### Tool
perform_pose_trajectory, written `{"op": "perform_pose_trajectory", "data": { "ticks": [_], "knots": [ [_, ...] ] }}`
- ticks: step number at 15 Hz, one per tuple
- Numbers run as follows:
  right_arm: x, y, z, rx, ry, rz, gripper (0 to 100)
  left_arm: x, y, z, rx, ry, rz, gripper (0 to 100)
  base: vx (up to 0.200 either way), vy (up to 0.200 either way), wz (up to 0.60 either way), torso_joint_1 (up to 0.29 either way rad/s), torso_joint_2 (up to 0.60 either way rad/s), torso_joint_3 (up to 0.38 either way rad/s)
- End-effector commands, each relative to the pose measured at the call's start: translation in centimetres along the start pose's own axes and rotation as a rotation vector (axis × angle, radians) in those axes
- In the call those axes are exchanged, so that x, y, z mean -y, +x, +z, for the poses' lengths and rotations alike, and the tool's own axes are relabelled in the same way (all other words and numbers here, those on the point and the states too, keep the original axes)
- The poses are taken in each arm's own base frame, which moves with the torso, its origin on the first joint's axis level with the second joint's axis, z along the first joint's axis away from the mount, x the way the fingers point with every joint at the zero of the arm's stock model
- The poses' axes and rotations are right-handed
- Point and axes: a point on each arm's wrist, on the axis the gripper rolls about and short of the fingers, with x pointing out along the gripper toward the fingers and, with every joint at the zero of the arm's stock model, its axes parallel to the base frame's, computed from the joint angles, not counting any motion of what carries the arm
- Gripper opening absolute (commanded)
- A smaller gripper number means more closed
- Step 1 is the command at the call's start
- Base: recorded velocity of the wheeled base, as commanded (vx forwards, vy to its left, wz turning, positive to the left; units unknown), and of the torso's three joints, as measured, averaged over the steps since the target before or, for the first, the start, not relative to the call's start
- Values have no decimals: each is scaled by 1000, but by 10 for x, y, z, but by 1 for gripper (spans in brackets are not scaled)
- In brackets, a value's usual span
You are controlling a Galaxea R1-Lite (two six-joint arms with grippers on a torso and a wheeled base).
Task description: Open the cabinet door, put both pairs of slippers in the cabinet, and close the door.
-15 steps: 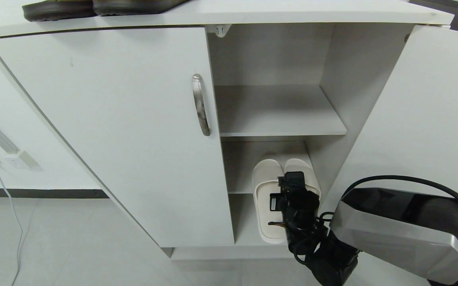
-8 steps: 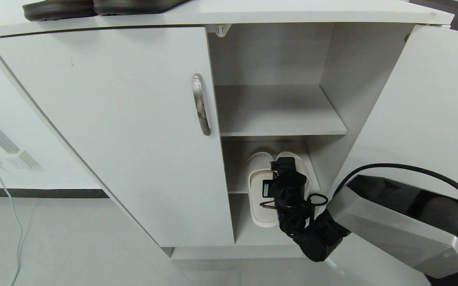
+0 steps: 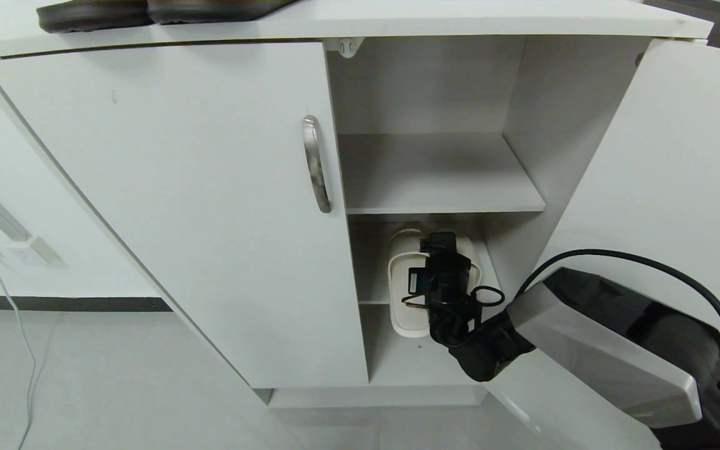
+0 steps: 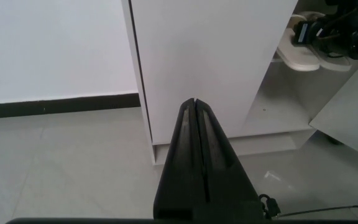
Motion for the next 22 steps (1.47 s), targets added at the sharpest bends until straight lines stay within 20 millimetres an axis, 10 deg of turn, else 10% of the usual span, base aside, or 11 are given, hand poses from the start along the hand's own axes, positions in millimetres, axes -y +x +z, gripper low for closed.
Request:
{"op": "perform_pose_trajectory", "data": {
  "ticks": [1,17,18,22],
  "knots": [
    [0,7,-4,4,3,-8,0,0,0,0,-1,-1,0,0,0,0,0,0,0,0],
    [-1,30,4,3,2,-1,0,0,0,0,-1,1,0,0,0,0,0,0,0,0],
    [-1,30,4,-6,-5,-1,100,0,0,0,-1,1,0,0,0,0,0,0,0,0],
    [2,23,3,-32,-28,1,100,0,0,0,-1,1,-1,0,0,0,0,0,0,0]
  ]
}}
